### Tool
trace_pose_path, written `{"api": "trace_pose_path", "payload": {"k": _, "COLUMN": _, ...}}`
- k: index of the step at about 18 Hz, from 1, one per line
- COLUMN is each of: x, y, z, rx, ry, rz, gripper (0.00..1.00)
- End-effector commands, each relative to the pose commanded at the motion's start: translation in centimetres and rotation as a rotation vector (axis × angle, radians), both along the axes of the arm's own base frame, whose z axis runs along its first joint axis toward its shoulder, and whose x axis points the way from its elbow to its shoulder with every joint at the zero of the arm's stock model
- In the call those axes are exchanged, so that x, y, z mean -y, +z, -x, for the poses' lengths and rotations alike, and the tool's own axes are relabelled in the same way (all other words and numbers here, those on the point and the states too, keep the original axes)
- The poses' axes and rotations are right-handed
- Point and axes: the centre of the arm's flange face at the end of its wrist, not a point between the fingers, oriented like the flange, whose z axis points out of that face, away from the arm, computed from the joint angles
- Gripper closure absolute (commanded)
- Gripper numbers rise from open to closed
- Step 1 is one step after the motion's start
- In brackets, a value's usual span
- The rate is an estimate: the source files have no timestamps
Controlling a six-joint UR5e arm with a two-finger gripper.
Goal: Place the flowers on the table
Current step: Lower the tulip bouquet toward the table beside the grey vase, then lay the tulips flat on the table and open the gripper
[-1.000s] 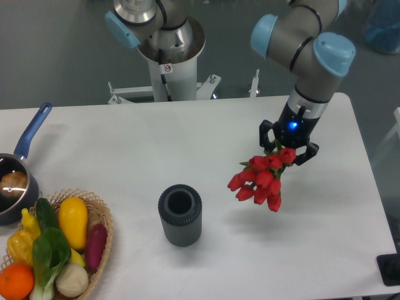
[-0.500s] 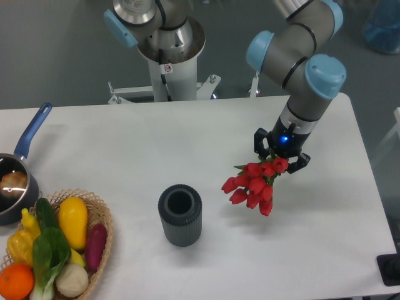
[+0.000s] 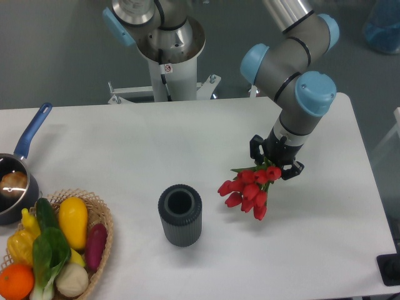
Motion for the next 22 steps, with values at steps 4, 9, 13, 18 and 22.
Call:
{"api": "trace_pose_path", "payload": {"k": 4, "x": -0.2, "y": -0.6, "z": -0.4, "rx": 0.012, "ry": -0.008, "rz": 0.005, "gripper": 0.51}}
{"api": "trace_pose_path", "payload": {"k": 9, "x": -0.8, "y": -1.7, "z": -1.0, "rx": 0.017, "ry": -0.027, "rz": 0.039, "gripper": 0.51}}
{"api": "trace_pose_path", "payload": {"k": 13, "x": -1.0, "y": -1.8, "z": -1.3, "rx": -0.008, "ry": -0.044, "rz": 0.089, "gripper": 0.51}}
{"api": "trace_pose_path", "payload": {"k": 18, "x": -1.1, "y": -1.9, "z": -1.1, "rx": -0.009, "ry": -0.044, "rz": 0.089, "gripper": 0.44}}
{"api": "trace_pose_path", "payload": {"k": 22, "x": -1.1, "y": -1.8, "z": -1.0, "rx": -0.011, "ry": -0.045, "rz": 0.088, "gripper": 0.43}}
